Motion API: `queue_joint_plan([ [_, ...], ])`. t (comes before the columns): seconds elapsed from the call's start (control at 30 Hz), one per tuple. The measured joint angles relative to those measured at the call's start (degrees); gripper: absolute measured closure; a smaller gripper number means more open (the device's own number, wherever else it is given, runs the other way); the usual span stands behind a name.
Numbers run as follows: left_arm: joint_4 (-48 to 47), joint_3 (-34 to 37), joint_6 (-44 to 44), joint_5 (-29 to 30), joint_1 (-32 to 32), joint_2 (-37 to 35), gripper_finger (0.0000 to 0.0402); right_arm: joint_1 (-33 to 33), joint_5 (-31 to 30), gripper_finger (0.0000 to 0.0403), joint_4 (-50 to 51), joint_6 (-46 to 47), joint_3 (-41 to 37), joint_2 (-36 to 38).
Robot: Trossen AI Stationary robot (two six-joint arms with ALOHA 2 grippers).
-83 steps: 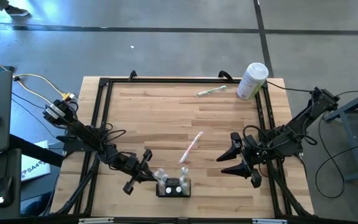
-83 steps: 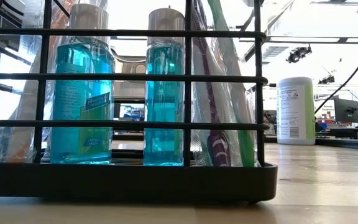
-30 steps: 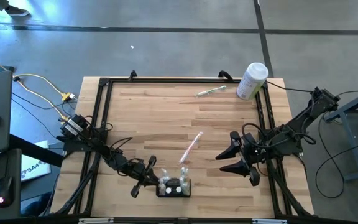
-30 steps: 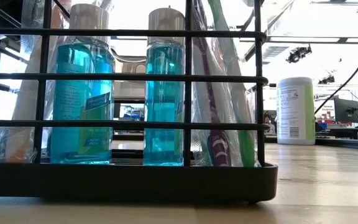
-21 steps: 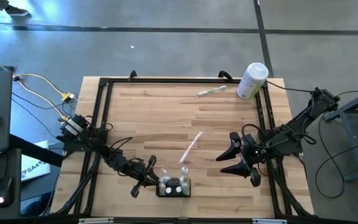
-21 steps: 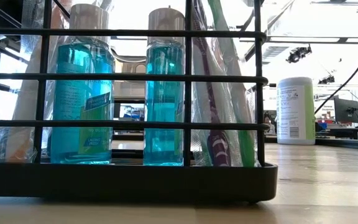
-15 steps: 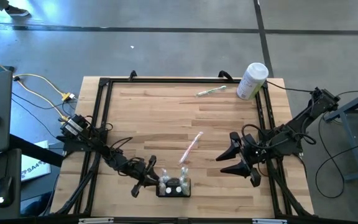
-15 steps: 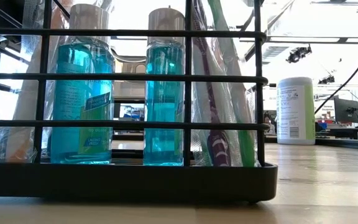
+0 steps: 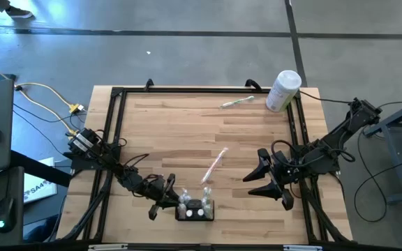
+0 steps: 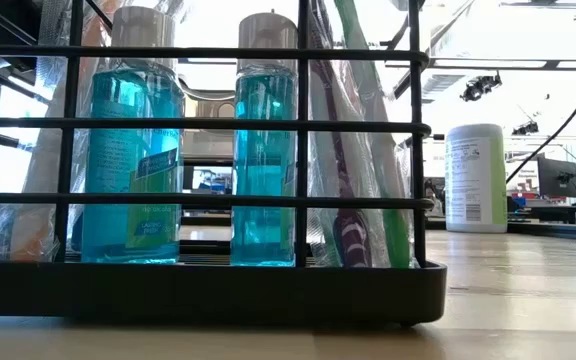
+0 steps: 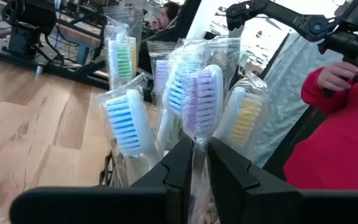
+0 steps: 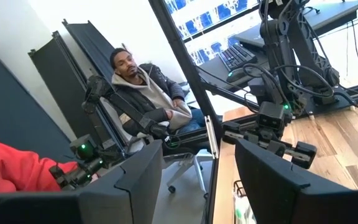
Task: Pick & Place toothbrushing station
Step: Put the purple toothbrush into the black wire organizer, then put the green toothbrush into the black wire organizer
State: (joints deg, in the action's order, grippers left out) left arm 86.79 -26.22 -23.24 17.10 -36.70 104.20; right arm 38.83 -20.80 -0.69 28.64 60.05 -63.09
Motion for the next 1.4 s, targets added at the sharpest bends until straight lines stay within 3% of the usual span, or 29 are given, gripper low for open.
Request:
queue_joint_plan([
  [0.3,0.02,0.0,-1.01,0.19,-0.03,0.0,0.0347,0.04,0.0,0.0207,0.0,-0.02,0.0,0.0],
  [0.7,0.72,0.02,-1.16,1.76,-0.05,-0.11,0.0242,0.04,0.0,0.0207,0.02,-0.39,0.0,0.0],
  [0.93,2.6,0.04,-0.94,1.53,-0.05,-0.76,0.0236,0.04,0.0,0.0207,0.02,-1.64,0.0,0.0],
  [1.4,2.65,0.04,5.37,0.6,-0.03,-10.92,0.0236,0.04,-0.02,0.0207,0.04,-4.55,0.0,0.0],
])
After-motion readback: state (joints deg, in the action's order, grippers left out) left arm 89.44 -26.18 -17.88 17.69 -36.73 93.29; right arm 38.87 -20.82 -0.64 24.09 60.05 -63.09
